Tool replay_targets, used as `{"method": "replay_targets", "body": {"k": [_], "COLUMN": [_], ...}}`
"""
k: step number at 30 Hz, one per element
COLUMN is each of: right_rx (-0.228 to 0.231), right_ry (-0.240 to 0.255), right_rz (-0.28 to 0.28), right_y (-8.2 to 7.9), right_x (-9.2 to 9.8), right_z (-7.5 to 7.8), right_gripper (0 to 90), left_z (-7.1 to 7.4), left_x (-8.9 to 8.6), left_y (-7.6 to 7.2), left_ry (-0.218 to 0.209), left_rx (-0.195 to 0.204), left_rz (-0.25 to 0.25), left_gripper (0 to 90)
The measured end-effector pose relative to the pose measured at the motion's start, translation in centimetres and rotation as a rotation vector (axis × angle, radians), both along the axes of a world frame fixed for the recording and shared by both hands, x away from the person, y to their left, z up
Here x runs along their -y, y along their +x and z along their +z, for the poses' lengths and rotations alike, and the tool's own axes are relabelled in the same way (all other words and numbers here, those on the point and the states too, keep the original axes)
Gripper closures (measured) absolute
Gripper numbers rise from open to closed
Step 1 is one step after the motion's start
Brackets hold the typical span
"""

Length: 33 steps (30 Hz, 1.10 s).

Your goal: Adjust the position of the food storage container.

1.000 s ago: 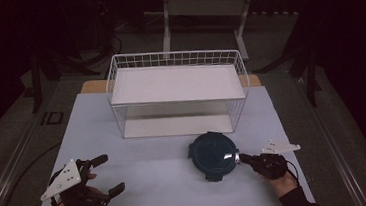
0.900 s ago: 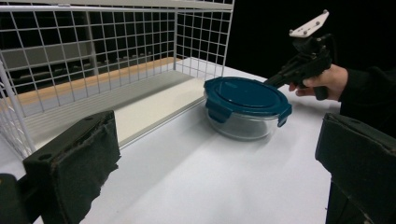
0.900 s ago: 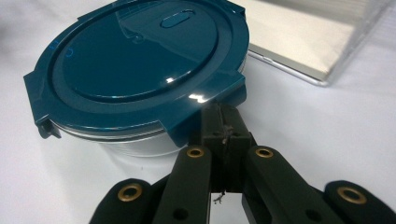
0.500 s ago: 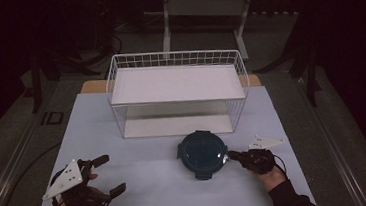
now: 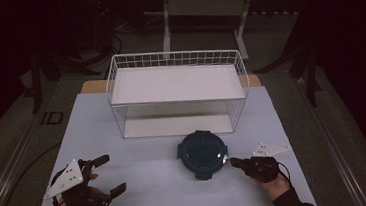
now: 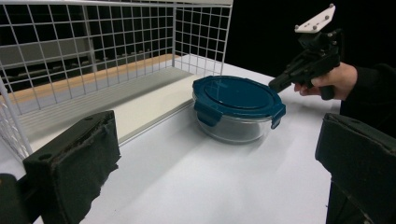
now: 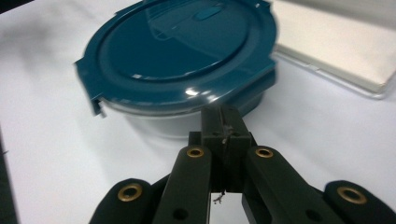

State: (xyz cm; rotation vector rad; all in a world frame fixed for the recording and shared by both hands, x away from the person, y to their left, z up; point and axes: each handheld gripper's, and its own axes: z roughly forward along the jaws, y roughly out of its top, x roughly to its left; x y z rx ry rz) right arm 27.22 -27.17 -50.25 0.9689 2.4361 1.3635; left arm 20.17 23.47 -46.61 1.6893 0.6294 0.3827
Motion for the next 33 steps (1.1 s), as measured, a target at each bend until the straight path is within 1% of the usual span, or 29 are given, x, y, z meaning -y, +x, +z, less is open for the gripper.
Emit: {"method": "replay_targets", "body": {"k": [3, 6, 8, 10, 19, 23, 25, 33], "right_rx": [-0.012, -0.014, -0.01, -0.024, -0.019, -0.016, -0.014, -0.011], "right_ry": [0.006, 0.005, -0.013, 0.006, -0.001, -0.003, -0.008, -0.016], "right_rz": [0.015, 0.026, 0.03, 0.023, 0.014, 0.025, 0.034, 0.057], "right_y": [-0.2, -0.2, -0.1, 0.0, 0.7, 1.1, 1.5, 2.5], "right_x": [-0.3, -0.7, -1.0, -0.8, -1.2, -1.7, -2.3, -3.7], "right_z": [-0.2, -0.3, -0.4, -0.6, -0.5, -0.5, -0.5, -0.5], "right_gripper": [90.0, 90.0, 90.0, 90.0, 90.0, 90.0, 90.0, 90.0], "left_z": [0.0, 0.0, 0.0, 0.0, 0.0, 0.0, 0.0, 0.0], "left_x": [0.1, 0.1, 0.0, 0.0, 0.2, 0.2, 0.1, 0.1], "left_y": [0.0, 0.0, 0.0, 0.0, 0.1, 0.1, 0.1, 0.0], "left_ry": [0.004, 0.008, 0.01, 0.007, 0.015, 0.014, 0.013, 0.016], "left_rx": [0.0, 0.001, 0.002, 0.001, 0.002, 0.001, 0.0, 0.002], "left_rz": [-0.001, -0.002, 0.0, 0.0, -0.005, -0.003, -0.004, -0.004], "left_gripper": [0.0, 0.0, 0.0, 0.0, 0.0, 0.0, 0.0, 0.0]}}
